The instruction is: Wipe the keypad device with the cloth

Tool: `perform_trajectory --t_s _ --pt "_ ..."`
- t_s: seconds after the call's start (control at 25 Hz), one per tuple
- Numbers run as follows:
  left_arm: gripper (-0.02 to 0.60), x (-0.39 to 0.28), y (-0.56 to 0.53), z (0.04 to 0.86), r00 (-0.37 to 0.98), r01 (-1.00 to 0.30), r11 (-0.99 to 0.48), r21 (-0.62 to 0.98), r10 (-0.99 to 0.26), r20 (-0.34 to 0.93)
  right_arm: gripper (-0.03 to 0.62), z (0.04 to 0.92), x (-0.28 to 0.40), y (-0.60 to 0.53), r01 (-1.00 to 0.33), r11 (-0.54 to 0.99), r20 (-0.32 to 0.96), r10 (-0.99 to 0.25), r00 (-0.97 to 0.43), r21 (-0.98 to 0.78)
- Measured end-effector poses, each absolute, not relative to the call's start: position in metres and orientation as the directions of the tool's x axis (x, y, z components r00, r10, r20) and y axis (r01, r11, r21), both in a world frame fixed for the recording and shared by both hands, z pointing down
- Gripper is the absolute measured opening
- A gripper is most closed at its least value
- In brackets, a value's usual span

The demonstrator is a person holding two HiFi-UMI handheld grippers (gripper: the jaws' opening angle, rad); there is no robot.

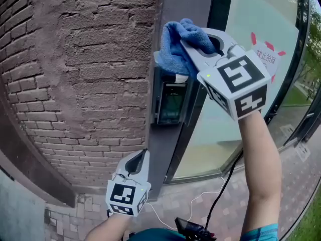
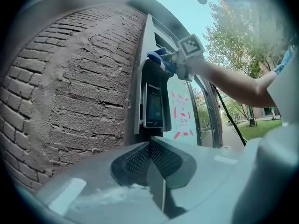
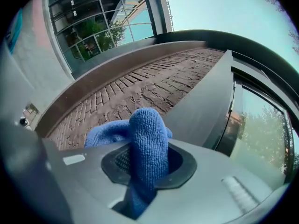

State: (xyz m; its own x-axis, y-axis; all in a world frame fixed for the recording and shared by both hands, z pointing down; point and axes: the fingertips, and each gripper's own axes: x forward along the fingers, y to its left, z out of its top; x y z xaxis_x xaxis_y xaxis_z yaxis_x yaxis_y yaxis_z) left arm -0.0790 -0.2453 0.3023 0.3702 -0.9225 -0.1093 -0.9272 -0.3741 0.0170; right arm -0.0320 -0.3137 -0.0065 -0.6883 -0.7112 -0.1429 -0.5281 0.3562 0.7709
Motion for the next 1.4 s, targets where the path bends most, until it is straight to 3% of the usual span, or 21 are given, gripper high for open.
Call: perform_trajectory --t_s 0.4,0.68,0.84,1.0,1.4 --pt "-0.008 -0.027 -0.257 0.296 0.475 -0.879 -0.477 -0.007 -0.873 -0.115 0.064 -0.016 0.055 -0.332 -0.675 0.365 -0.189 -0.778 -0.600 0.641" --pt "-0.008 -0.060 -0.253 0.287 0.409 -0.911 -0.413 -0.003 -0.902 -0.139 0.066 -0.049 -0.012 -0.283 -0.616 0.392 -0.272 -0.646 -0.713 0.684" --pt "-0.008 -0.081 -0.248 0.285 0.359 -0.931 -0.364 0.010 -0.921 -0.153 0.066 -0.040 -0.063 -0.268 -0.532 0.428 -0.234 -0.575 -0.784 0.731" --pt "-0.008 -0.090 -0.243 0.288 0.338 -0.939 -0.344 0.018 -0.930 -0.147 0.066 -0.015 -0.080 -0.281 -0.480 0.403 -0.173 -0.597 -0.783 0.779" --pt "-0.008 -0.054 -0.249 0.305 0.425 -0.902 -0.430 0.028 -0.898 -0.113 0.066 -0.008 0.025 -0.320 -0.664 0.317 -0.267 -0.736 -0.623 0.677"
